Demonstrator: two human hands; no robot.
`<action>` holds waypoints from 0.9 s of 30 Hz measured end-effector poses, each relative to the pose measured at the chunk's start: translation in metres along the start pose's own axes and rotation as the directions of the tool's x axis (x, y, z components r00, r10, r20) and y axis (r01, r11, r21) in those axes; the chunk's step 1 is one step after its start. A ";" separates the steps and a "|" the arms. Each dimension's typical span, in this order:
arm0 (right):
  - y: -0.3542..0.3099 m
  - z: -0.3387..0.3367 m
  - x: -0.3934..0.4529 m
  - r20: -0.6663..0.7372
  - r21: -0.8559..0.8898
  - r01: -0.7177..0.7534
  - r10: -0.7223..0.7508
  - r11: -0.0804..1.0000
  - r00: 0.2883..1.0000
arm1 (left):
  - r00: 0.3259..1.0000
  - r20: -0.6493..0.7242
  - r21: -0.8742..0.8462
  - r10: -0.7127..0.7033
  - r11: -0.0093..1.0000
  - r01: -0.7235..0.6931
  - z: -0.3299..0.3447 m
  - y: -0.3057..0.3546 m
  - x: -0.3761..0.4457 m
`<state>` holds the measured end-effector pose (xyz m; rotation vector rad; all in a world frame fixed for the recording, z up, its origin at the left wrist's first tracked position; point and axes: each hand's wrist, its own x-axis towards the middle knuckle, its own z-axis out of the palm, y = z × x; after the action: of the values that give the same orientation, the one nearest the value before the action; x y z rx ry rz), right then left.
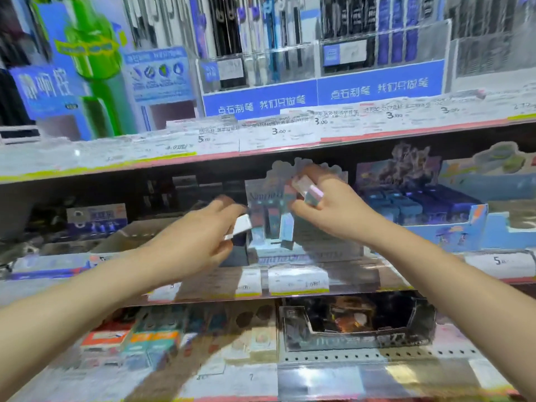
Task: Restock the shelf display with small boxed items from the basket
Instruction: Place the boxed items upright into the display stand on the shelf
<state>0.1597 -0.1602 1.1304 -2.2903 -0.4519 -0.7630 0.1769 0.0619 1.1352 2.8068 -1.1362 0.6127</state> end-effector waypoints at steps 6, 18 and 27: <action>-0.001 0.014 0.013 0.047 -0.230 0.091 -0.082 0.969 0.996 | 0.980 0.122 0.033 0.156 0.986 -0.161 0.004 -0.018 0.013; -0.003 0.025 0.012 0.044 -0.144 0.109 -0.104 0.984 0.994 | 0.960 0.075 -0.175 0.270 0.951 -0.254 0.004 -0.026 0.019; -0.006 0.015 0.009 0.111 -0.098 0.117 -0.106 0.988 0.988 | 0.967 0.129 -0.132 0.218 0.971 -0.201 0.003 -0.025 0.019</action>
<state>0.1700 -0.1443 1.1298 -2.4281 -0.6064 -0.7380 0.2071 0.0668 1.1427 2.6870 -1.4581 0.3466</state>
